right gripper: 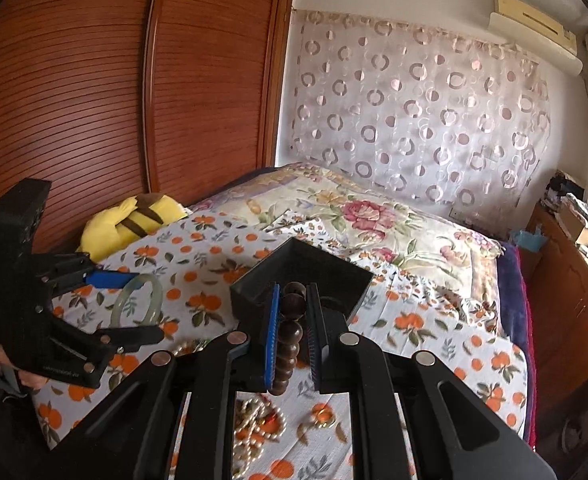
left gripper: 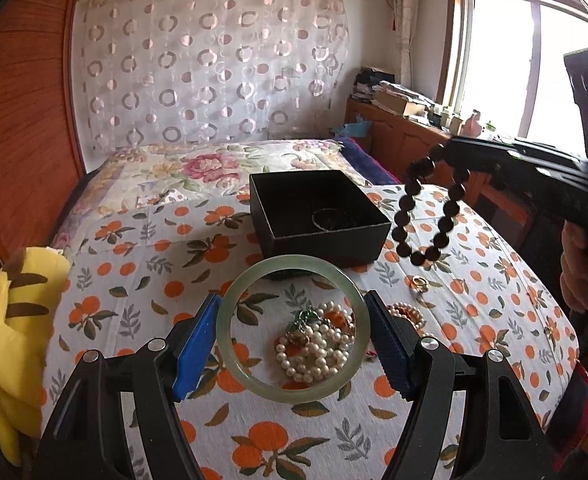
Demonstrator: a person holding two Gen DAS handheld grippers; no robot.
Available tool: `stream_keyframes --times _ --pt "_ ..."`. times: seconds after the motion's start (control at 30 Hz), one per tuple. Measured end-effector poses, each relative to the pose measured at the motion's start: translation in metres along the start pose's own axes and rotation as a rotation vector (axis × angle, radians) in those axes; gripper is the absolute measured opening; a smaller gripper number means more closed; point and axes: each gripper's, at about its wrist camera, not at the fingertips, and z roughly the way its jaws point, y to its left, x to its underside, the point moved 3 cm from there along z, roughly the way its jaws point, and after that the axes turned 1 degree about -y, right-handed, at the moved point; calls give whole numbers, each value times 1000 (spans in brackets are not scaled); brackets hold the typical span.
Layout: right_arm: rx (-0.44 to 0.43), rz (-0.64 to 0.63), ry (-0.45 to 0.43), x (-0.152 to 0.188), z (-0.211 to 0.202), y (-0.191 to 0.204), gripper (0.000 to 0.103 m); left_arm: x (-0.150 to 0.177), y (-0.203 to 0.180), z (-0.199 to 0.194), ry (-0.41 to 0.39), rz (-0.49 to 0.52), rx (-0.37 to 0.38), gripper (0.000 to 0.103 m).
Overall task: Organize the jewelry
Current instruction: 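Grasp the jade bangle with the left tool while the right carries the bead bracelet into the box, then lower the jade bangle into the black box and open the left tool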
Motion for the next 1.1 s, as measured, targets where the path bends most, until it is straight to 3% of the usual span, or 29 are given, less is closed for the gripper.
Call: stream_keyframes --times 0.43,0.9,1.1 --pt "21 31 -12 -27 37 -20 15 -11 2 5 -7 11 -14 69" --pt "5 87 34 -10 76 -27 15 -37 14 26 -20 5 -37 69" --pt "-10 112 15 -20 79 -34 15 -50 12 37 -20 16 -50 69"
